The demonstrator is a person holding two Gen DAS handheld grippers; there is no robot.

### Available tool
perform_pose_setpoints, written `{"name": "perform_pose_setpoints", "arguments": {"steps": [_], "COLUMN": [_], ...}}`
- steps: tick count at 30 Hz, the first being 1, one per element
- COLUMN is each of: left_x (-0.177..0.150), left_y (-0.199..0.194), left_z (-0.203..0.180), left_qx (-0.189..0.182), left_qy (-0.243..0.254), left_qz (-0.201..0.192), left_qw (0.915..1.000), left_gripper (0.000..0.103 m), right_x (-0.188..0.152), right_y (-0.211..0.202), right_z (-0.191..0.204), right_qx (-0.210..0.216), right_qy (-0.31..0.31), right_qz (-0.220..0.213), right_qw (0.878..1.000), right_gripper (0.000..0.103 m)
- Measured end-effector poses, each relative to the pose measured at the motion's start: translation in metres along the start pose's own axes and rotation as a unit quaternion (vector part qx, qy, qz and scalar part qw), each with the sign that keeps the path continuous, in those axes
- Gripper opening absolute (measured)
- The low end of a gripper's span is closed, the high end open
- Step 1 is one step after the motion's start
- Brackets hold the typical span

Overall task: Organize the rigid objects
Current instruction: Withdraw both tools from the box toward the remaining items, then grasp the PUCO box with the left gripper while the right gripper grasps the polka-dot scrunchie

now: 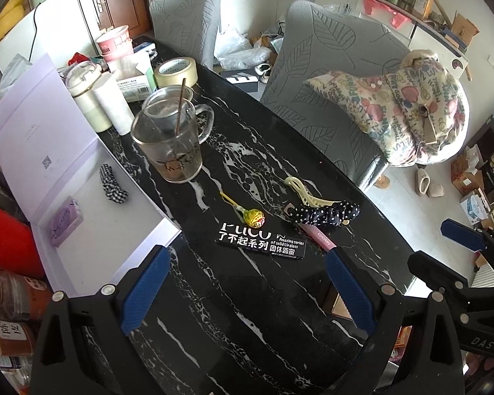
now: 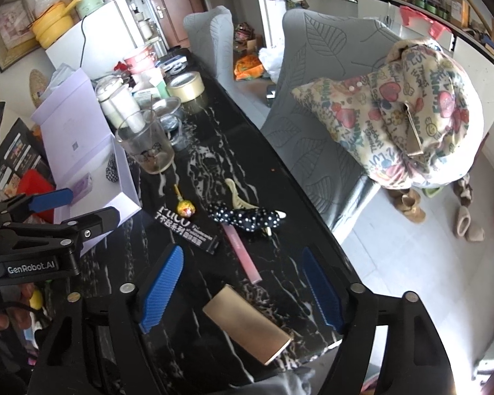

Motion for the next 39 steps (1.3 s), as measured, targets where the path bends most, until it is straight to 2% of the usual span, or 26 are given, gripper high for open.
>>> {"name": "perform_pose_setpoints", "arguments": {"steps": [5, 11, 19, 26, 28, 33, 39], "left_x": [-0.007, -0.018, -0.019, -0.029, -0.028, -0.029, -0.038], "left_y": [0.020, 0.041, 0.065, 0.101, 0.108, 0.132, 0.153], "left_z": [-0.004, -0.004, 0.001, 0.002, 0.006, 0.014, 0.019], "left_qx": [-0.008, -0.015, 0.016, 0.028, 0.045, 0.066, 0.070], "left_qy": [0.008, -0.007, -0.044, -0.085, -0.103, -0.154, -0.183], "left_qz": [0.019, 0.051, 0.064, 0.102, 0.103, 0.126, 0.154], "left_qw": [0.9998, 0.9986, 0.9968, 0.9908, 0.9882, 0.9777, 0.9685], "left_gripper": [0.098, 0.098, 0.098, 0.098, 0.098, 0.098, 0.098], "right_x": [-0.004, -0.007, -0.012, -0.012, -0.011, -0.005, 0.008], "right_y": [0.014, 0.030, 0.058, 0.080, 0.084, 0.098, 0.112], "right_z": [-0.008, -0.017, -0.026, -0.037, -0.040, -0.050, -0.053], "right_qx": [0.007, 0.016, 0.029, 0.025, 0.023, 0.019, 0.020], "right_qy": [-0.001, 0.006, 0.020, 0.019, 0.020, 0.023, 0.021], "right_qz": [0.026, 0.045, 0.067, 0.075, 0.078, 0.084, 0.082], "right_qw": [1.000, 0.999, 0.997, 0.997, 0.996, 0.996, 0.996], "right_gripper": [0.081, 0.082, 0.082, 0.082, 0.082, 0.082, 0.082]}}
Point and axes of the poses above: each gripper's, at about its wrist camera, not at the fingertips, and y roughly the way its jaws point, z to its left, x to its top, the point moved 3 cm from there along y, roughly the way its jaws point, and after that the axes turned 13 degrees about -z, right-handed, at the moved point
